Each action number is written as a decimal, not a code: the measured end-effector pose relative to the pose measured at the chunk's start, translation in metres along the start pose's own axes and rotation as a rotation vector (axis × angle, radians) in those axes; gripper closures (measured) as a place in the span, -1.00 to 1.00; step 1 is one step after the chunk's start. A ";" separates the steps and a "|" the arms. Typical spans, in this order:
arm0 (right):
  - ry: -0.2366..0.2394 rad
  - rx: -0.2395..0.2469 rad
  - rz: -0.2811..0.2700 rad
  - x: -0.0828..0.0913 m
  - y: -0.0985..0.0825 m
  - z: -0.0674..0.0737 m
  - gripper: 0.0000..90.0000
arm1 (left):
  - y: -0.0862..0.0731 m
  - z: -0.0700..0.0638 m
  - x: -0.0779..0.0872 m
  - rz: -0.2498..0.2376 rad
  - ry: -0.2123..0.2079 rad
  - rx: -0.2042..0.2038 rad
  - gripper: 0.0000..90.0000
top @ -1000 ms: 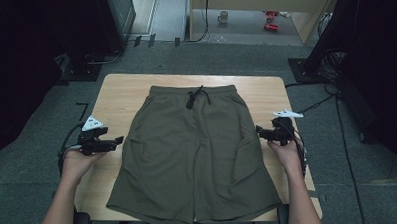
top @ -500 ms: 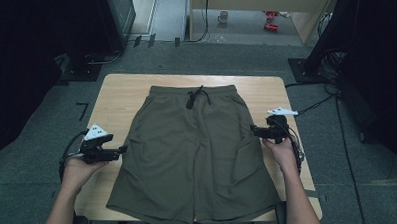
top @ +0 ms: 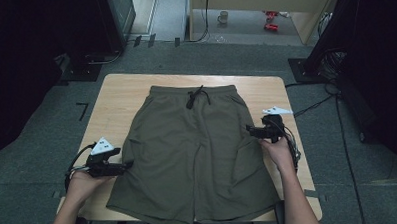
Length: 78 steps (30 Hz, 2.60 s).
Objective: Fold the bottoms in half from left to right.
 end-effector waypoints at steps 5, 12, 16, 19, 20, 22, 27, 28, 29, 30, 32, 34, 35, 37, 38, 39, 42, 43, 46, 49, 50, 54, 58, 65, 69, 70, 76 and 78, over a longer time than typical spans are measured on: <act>0.015 0.010 0.002 -0.001 0.002 0.006 -0.45 | -0.005 -0.004 -0.004 0.000 -0.017 -0.012 -0.44; 0.057 0.059 -0.009 -0.003 0.010 0.024 -0.44 | -0.010 -0.011 -0.007 0.006 -0.002 -0.058 -0.44; 0.081 0.105 -0.005 -0.006 0.017 0.039 -0.41 | -0.012 -0.012 -0.010 0.031 0.004 -0.069 -0.44; 0.098 0.125 -0.003 -0.007 0.023 0.046 -0.39 | -0.014 -0.012 -0.012 0.030 0.010 -0.079 -0.44; 0.098 0.125 -0.003 -0.007 0.023 0.046 -0.39 | -0.014 -0.012 -0.012 0.028 0.008 -0.075 -0.44; 0.112 0.129 0.000 -0.009 0.027 0.051 -0.39 | -0.016 -0.011 -0.012 0.011 0.009 -0.081 -0.45; 0.153 0.170 0.023 -0.017 0.036 0.067 -0.38 | -0.021 -0.012 -0.014 -0.031 0.018 -0.085 -0.45; 0.153 0.170 0.023 -0.017 0.036 0.067 -0.38 | -0.021 -0.012 -0.014 -0.031 0.018 -0.085 -0.45; 0.160 0.179 0.034 -0.019 0.040 0.072 -0.36 | -0.020 -0.012 -0.014 -0.031 0.018 -0.086 -0.46; 0.160 0.179 0.034 -0.019 0.040 0.072 -0.36 | -0.020 -0.012 -0.014 -0.030 0.017 -0.086 -0.46; 0.169 0.190 0.038 -0.021 0.045 0.078 -0.35 | -0.020 -0.012 -0.014 -0.024 0.017 -0.088 -0.52; 0.171 0.202 0.037 -0.021 0.051 0.085 -0.35 | -0.020 -0.012 -0.014 -0.024 0.019 -0.085 -0.53; 0.172 0.208 0.032 -0.022 0.056 0.089 -0.35 | -0.020 -0.012 -0.014 -0.024 0.020 -0.084 -0.54; 0.176 0.214 0.033 -0.024 0.063 0.094 -0.34 | -0.021 -0.013 -0.014 -0.023 0.022 -0.080 -0.54; 0.176 0.214 0.033 -0.024 0.063 0.094 -0.34 | -0.021 -0.013 -0.014 -0.024 0.024 -0.076 -0.54; 0.176 0.214 0.027 -0.024 0.065 0.096 -0.33 | -0.021 -0.014 -0.014 -0.024 0.027 -0.072 -0.55; 0.176 0.229 0.038 -0.027 0.072 0.102 -0.34 | -0.021 -0.014 -0.014 -0.024 0.030 -0.069 -0.55; 0.174 0.226 0.036 -0.029 0.075 0.105 -0.33 | -0.021 -0.014 -0.014 -0.024 0.031 -0.068 -0.54; 0.190 0.215 0.026 -0.031 0.078 0.106 -0.32 | -0.021 -0.014 -0.014 -0.028 0.030 -0.069 -0.51; 0.193 0.207 0.046 -0.038 0.085 0.109 -0.34 | -0.021 -0.016 -0.013 -0.040 0.017 -0.078 -0.24; 0.193 0.207 0.046 -0.038 0.085 0.109 -0.34 | -0.021 -0.017 -0.012 -0.040 0.013 -0.085 -0.24; 0.209 0.196 0.026 -0.043 0.092 0.113 -0.30 | -0.020 -0.019 -0.012 -0.035 0.011 -0.082 -0.09; 0.218 0.196 0.058 -0.050 0.098 0.118 -0.34 | -0.020 -0.019 -0.011 -0.033 0.011 -0.080 -0.04; 0.225 0.224 0.035 -0.054 0.107 0.133 -0.22 | -0.020 -0.019 -0.011 -0.026 0.009 -0.078 -0.02; 0.231 0.240 0.034 -0.058 0.108 0.140 -0.20 | -0.020 -0.019 -0.011 -0.023 0.009 -0.077 -0.01; 0.228 0.245 0.036 -0.061 0.108 0.142 -0.20 | -0.019 -0.019 -0.010 -0.020 0.009 -0.075 -0.01; 0.238 0.251 0.075 -0.072 0.117 0.154 -0.19 | -0.019 -0.018 -0.010 -0.017 0.005 -0.073 0.00; 0.238 0.255 0.054 -0.074 0.120 0.159 -0.16 | -0.019 -0.018 -0.010 -0.017 0.003 -0.073 0.00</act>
Point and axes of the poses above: each handheld gripper's, and its own axes: x roughly backward along the jaws, y roughly out of its top, z roughly to its left, the point moved 2 cm from there along -x, roughly forward along the jaws, and after that the axes turned 13 degrees about z, right-handed, at the moved point
